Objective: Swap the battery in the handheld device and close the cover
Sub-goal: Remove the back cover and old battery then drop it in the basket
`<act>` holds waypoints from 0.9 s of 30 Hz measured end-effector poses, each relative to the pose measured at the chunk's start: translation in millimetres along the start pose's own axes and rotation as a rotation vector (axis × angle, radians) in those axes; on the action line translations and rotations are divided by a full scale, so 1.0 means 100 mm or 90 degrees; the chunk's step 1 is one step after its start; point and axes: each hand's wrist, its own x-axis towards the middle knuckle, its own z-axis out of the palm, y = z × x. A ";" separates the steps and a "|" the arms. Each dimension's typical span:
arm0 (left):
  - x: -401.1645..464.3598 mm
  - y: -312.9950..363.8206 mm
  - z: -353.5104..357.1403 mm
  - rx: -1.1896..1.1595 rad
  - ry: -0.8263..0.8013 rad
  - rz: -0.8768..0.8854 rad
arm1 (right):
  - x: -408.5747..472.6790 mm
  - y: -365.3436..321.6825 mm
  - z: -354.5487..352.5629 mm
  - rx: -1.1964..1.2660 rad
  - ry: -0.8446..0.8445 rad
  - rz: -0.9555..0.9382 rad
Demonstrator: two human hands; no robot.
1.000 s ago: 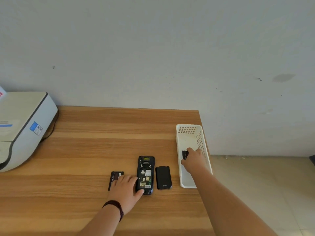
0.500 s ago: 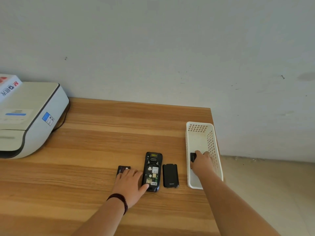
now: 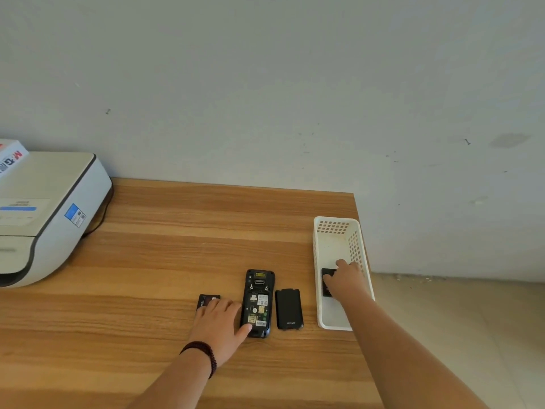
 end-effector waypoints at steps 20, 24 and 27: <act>-0.13 -0.53 -0.15 0.003 0.037 -0.040 | -1.04 -0.92 0.54 -0.090 -0.043 -0.252; -0.12 -0.62 -0.14 -0.005 0.037 -0.047 | -1.10 -0.81 0.68 -0.132 -0.059 -0.247; -0.10 -0.65 -0.12 -0.003 0.034 -0.060 | -1.12 -0.73 0.72 -0.136 -0.061 -0.253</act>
